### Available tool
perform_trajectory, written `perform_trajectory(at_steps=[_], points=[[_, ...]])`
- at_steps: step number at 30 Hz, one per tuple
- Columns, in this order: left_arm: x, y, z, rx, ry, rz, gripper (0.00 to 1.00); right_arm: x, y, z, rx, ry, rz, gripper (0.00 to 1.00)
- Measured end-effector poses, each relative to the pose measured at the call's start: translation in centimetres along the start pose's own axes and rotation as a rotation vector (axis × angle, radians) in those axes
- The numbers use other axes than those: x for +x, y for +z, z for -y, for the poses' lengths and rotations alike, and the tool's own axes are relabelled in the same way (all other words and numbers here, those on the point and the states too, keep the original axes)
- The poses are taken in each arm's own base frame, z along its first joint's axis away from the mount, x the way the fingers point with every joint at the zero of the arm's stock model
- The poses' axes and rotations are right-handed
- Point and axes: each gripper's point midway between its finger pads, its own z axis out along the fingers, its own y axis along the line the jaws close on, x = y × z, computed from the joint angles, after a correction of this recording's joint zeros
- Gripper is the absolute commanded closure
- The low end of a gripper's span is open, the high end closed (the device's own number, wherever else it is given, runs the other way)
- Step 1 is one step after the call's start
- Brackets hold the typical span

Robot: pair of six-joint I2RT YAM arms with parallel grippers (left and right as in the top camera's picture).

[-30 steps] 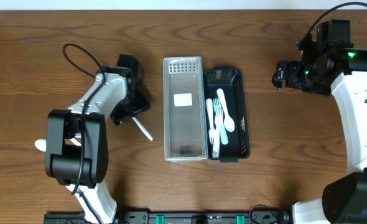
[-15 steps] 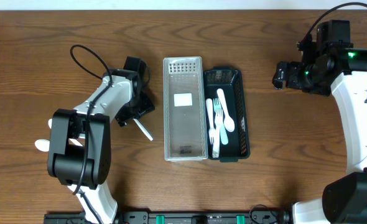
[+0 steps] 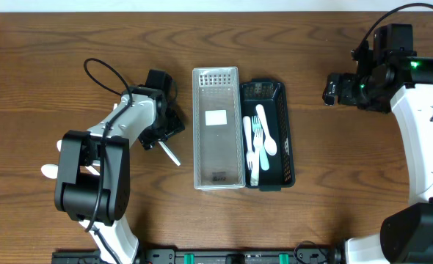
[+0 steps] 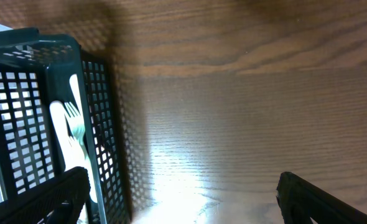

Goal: Pack container
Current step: 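Lower left gripper and close it on the white spoon, then carry the spoon right and release it into the clear basket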

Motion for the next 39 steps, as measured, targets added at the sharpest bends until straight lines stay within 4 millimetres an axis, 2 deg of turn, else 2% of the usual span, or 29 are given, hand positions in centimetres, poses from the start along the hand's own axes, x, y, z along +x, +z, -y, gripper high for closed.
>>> perform_trajectory(at_steps=[6,14,21,30,33,36,39], points=[[0.1,0.0,0.0,0.000,-0.002,-0.003,0.70,0.0,0.0,0.0,0.000,0.000,0.000,0.01],[0.2,0.0,0.0,0.005,0.000,-0.008,0.92,0.0,0.0,0.0,0.002,0.000,0.000,0.01],[0.1,0.0,0.0,0.001,0.006,-0.002,0.94,0.0,0.0,0.1,0.008,0.000,0.001,0.01],[0.7,-0.9,-1.2,-0.059,0.142,-0.031,0.94,-0.2,0.0,0.2,0.010,-0.001,0.010,0.01],[0.3,-3.3,-0.6,-0.040,0.190,0.003,0.94,-0.3,0.0,0.2,0.010,-0.001,0.014,0.01],[-1.0,-8.3,1.9,0.049,0.251,0.129,0.94,-0.3,0.0,0.2,0.010,-0.002,0.015,0.01],[-0.7,-14.2,5.1,0.155,0.337,0.278,0.94,-0.4,0.0,0.2,0.010,-0.002,0.015,0.01]])
